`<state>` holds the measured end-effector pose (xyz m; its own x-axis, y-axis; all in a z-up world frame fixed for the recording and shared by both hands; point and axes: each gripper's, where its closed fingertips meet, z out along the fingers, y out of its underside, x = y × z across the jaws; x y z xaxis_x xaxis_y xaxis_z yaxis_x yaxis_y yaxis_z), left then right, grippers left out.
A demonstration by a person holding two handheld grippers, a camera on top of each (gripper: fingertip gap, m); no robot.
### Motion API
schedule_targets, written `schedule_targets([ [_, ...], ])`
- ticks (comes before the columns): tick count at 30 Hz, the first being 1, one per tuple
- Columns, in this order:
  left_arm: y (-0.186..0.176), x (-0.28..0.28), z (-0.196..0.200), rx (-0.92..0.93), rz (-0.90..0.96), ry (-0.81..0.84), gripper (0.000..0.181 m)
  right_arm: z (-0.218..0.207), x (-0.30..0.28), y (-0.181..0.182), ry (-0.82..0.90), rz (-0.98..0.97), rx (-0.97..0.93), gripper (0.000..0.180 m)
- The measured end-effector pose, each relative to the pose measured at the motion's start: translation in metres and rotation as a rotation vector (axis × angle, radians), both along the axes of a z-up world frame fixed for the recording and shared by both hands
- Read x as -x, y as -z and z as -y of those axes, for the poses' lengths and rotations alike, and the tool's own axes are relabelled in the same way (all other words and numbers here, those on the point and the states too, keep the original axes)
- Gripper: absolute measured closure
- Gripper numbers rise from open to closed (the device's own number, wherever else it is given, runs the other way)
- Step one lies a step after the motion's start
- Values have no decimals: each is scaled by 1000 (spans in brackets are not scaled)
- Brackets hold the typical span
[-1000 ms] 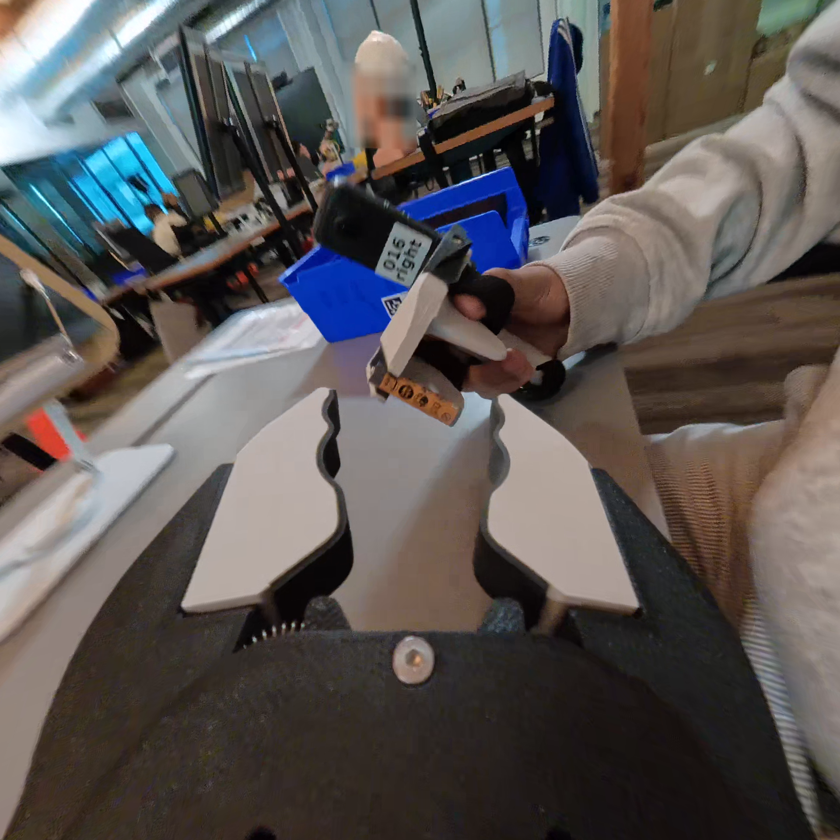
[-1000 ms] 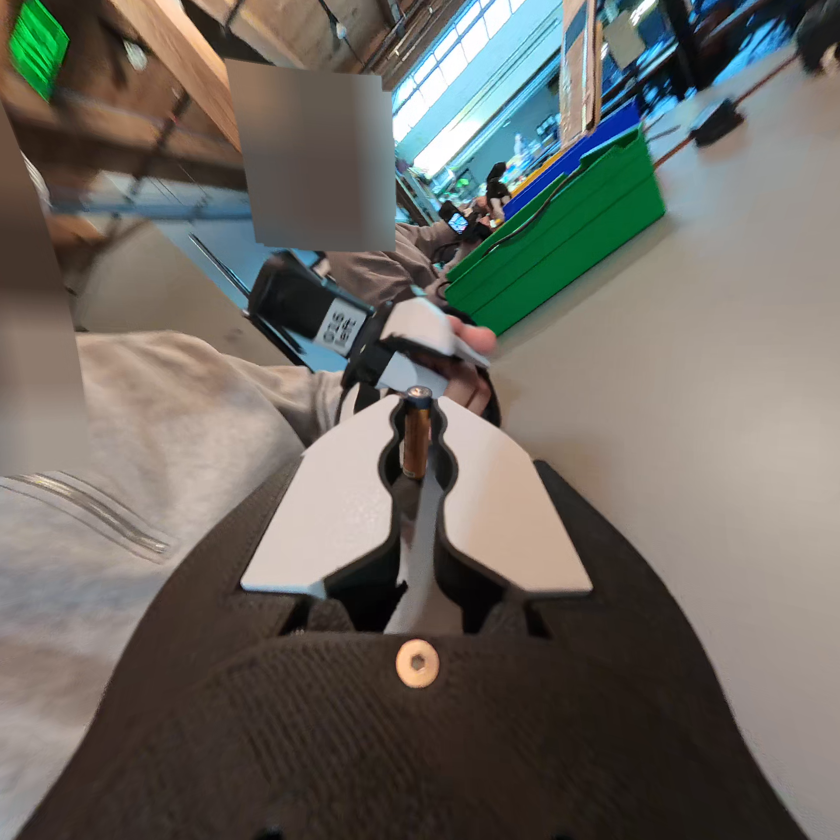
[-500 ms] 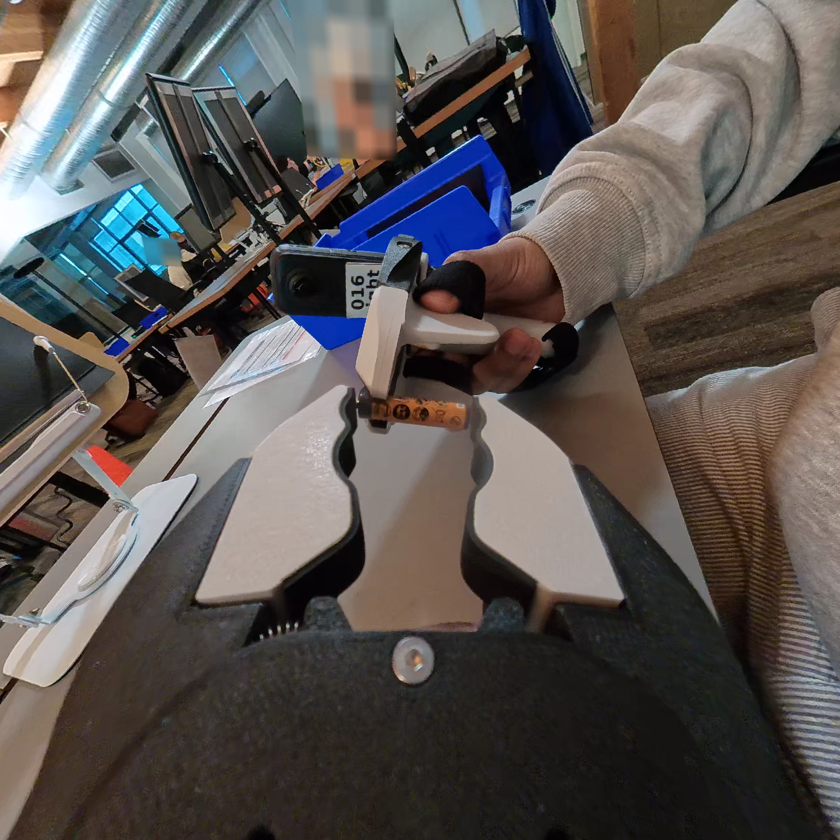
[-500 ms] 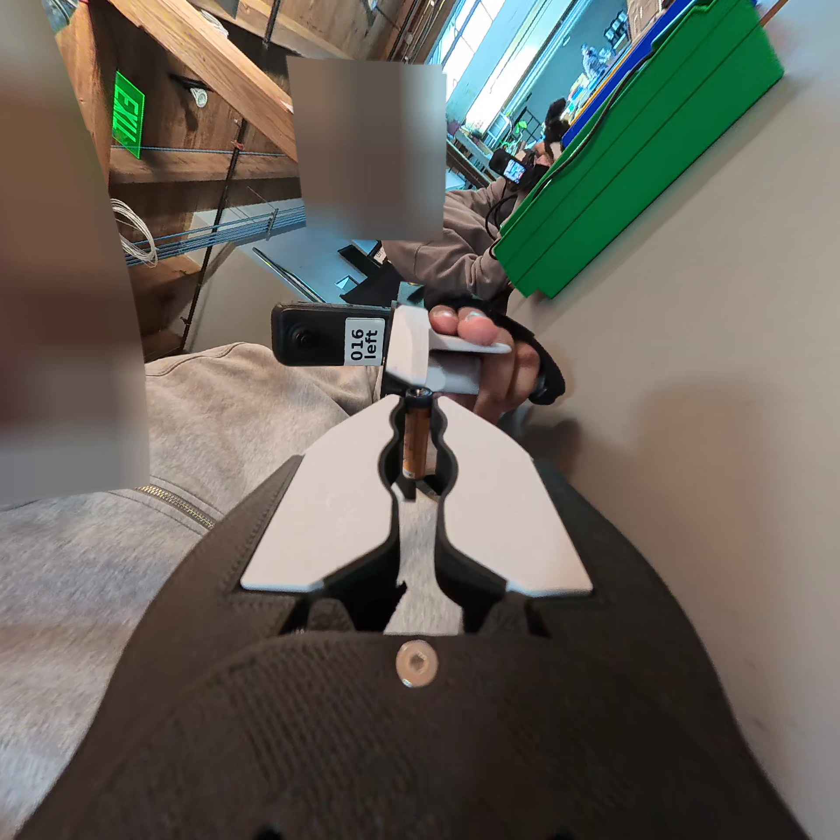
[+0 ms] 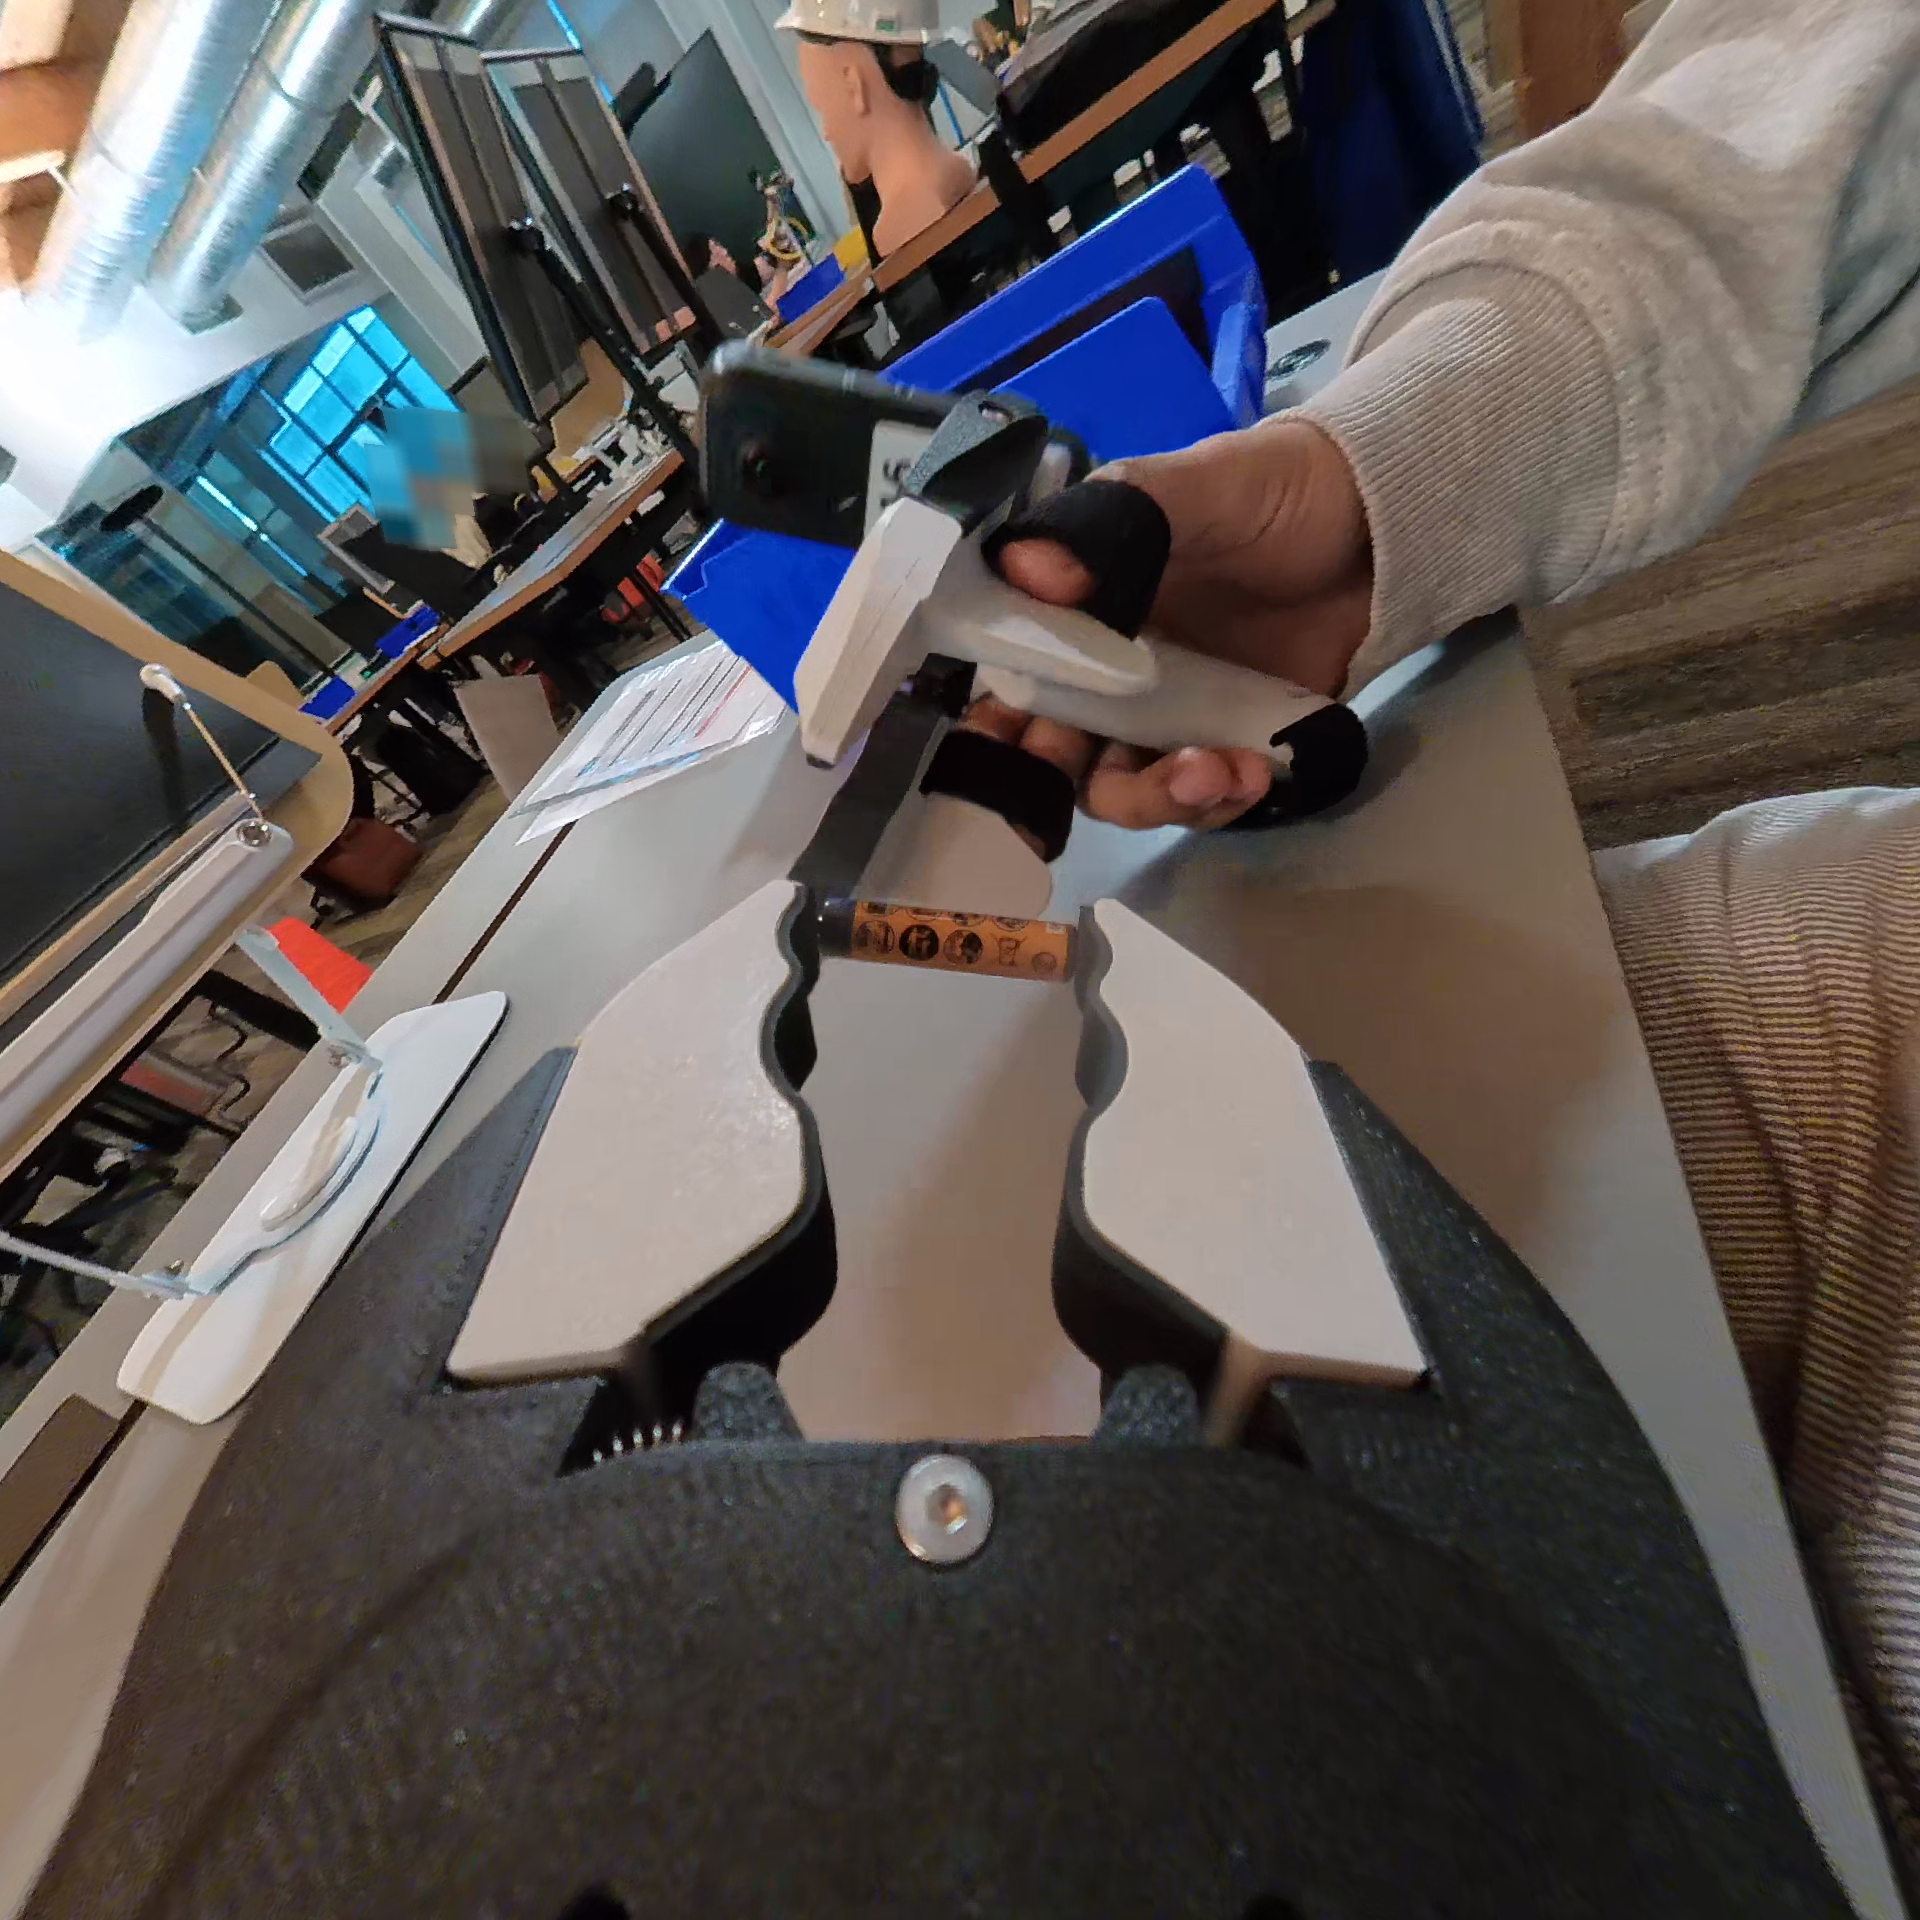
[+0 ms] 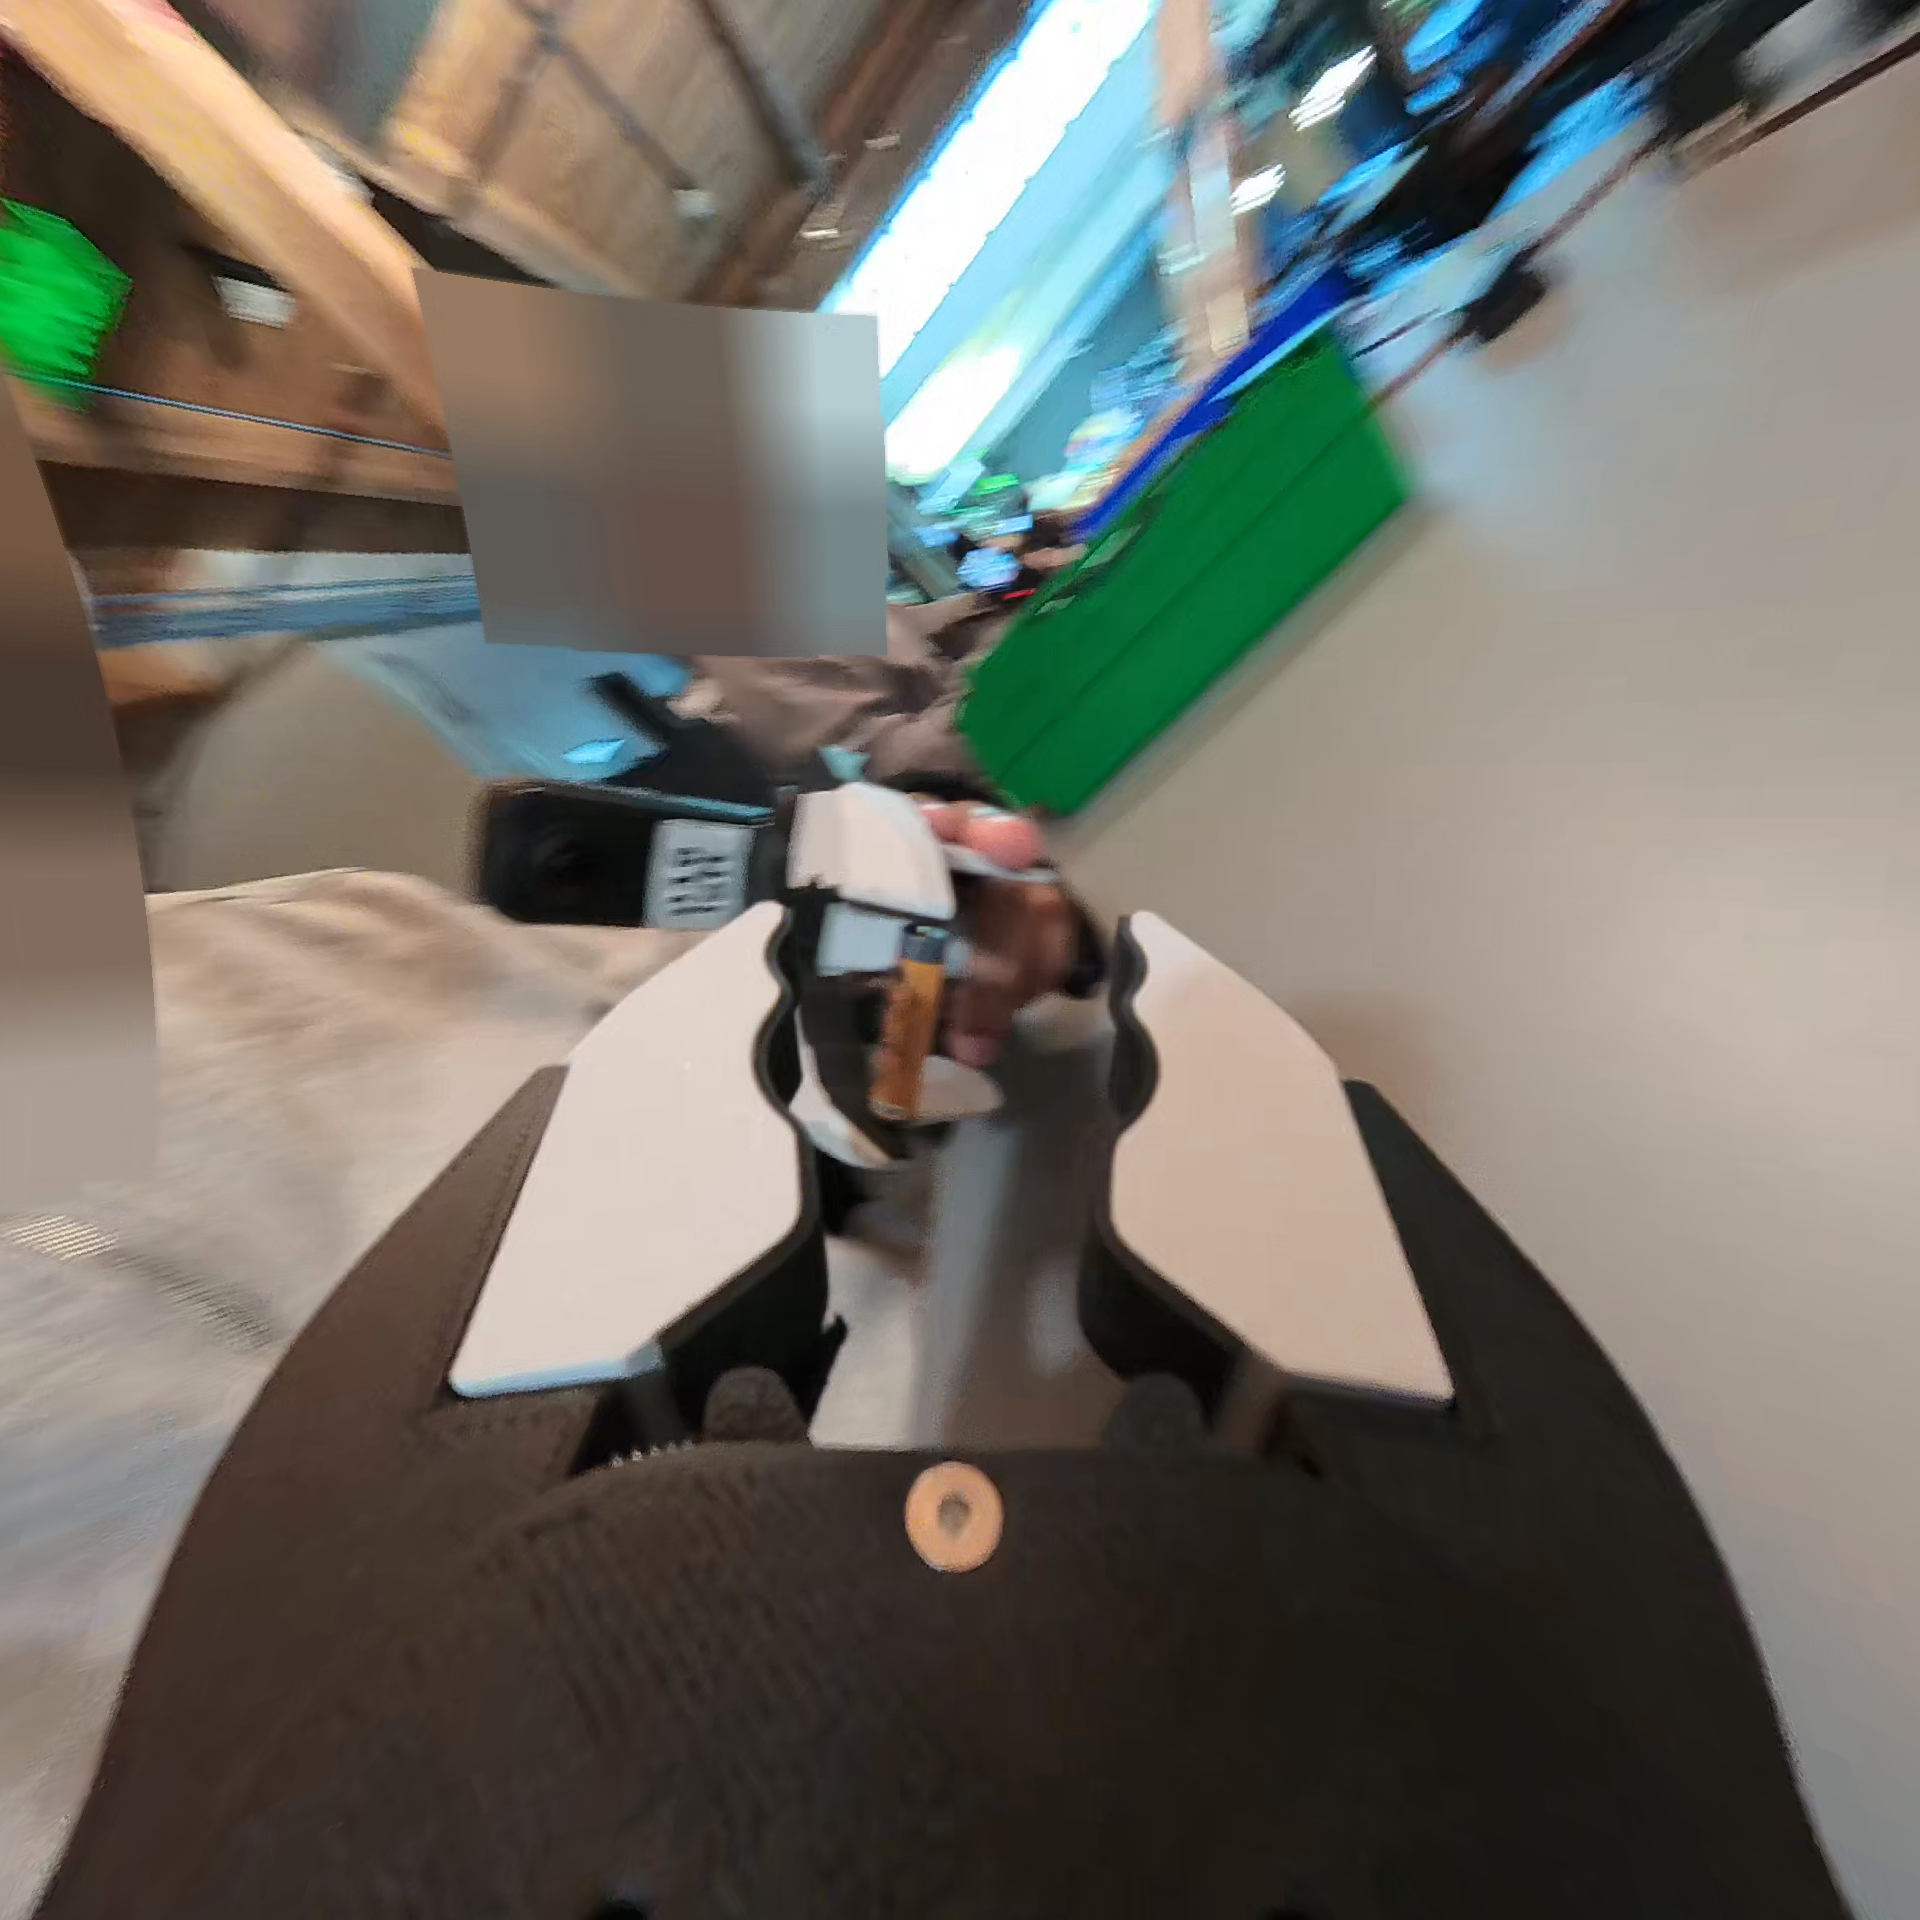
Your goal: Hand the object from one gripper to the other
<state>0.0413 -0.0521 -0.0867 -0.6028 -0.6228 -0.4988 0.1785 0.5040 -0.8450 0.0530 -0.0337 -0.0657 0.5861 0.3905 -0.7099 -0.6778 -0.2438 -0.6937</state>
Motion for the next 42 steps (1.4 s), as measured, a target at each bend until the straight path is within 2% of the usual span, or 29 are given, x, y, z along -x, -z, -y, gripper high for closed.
schedule_targets([
  [5, 11, -13, -15, -68, -30, -116, 132, 0, -22, 15, 202, 218, 162, 131],
  [11, 20, -21, -26, -223, -7, -237, 131, -6, 6, 16, 193, 511, 238, 148],
  [18, 19, -18, -17, -339, 54, -260, 131, -9, 17, 30, 141, 469, 285, 158],
  [21, 19, -17, -13, -354, 57, -259, 131, -9, 15, 31, 145, 482, 289, 167],
  [25, 18, -17, -13, -332, 52, -258, 131, -8, 15, 30, 146, 481, 288, 167],
  [27, 15, -18, -13, -291, 52, -259, 128, -11, 12, 28, 147, 453, 280, 168],
  [29, 9, -19, -13, -220, 46, -261, 110, -10, 8, 25, 147, 430, 257, 168],
  [31, 5, -20, -15, -124, 10, -253, 101, -8, 5, 16, 132, 389, 196, 168],
  [35, 1, -17, -12, 126, -143, -149, 121, 0, -3, 3, 77, 287, 101, 169],
  [39, 3, -3, -1, 384, -394, 56, 144, 7, -14, -5, 51, 178, 33, 169],
  [42, -2, 1, 2, 613, -574, 161, 143, 10, -18, -9, 36, 102, -4, 169],
])
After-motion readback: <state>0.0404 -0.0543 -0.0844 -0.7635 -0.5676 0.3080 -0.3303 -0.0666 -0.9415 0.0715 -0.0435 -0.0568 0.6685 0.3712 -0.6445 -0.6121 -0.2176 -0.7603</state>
